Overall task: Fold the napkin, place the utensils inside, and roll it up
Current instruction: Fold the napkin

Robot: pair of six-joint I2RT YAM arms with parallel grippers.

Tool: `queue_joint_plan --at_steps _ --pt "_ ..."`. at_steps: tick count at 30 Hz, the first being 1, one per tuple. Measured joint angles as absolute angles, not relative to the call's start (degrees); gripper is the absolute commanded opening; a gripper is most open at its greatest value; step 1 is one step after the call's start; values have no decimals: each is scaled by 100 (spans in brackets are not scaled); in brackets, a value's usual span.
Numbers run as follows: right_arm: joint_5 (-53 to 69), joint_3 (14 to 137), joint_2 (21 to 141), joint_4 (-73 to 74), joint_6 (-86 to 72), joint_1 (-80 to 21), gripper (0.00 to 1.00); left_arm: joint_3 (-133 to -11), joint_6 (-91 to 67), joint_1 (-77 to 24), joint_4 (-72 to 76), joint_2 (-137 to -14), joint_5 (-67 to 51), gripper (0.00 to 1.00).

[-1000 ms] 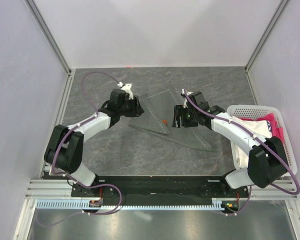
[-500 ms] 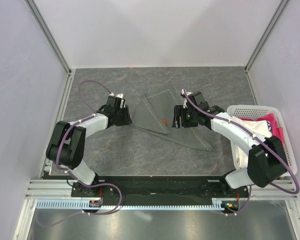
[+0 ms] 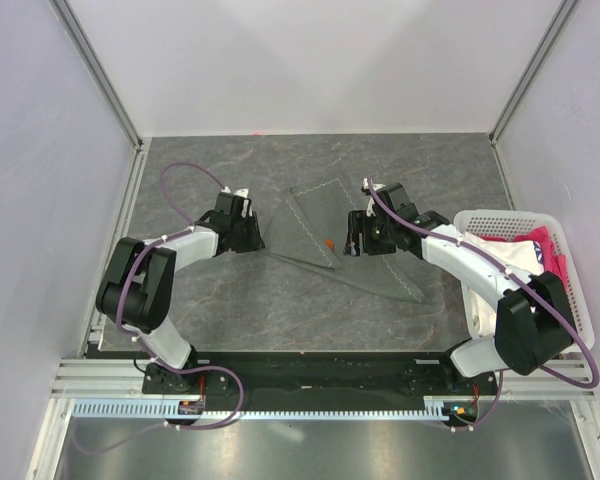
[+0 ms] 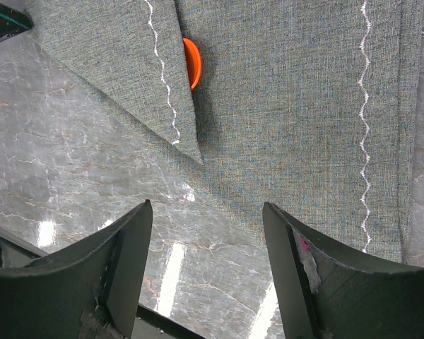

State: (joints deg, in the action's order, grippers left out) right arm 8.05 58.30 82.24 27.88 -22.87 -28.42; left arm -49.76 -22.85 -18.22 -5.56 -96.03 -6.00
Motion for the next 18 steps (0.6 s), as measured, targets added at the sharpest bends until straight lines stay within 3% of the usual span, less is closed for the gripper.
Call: queue_joint_plan --at_steps 6,18 --pt "805 5828 8224 2790 -2279 -2842 72 -4976 -2349 -1822 -443 -9662 -766 2" --pt "805 5756 8235 2788 -2283 -2845 72 -4856 -2574 -1573 -410 -9616 -722 2"
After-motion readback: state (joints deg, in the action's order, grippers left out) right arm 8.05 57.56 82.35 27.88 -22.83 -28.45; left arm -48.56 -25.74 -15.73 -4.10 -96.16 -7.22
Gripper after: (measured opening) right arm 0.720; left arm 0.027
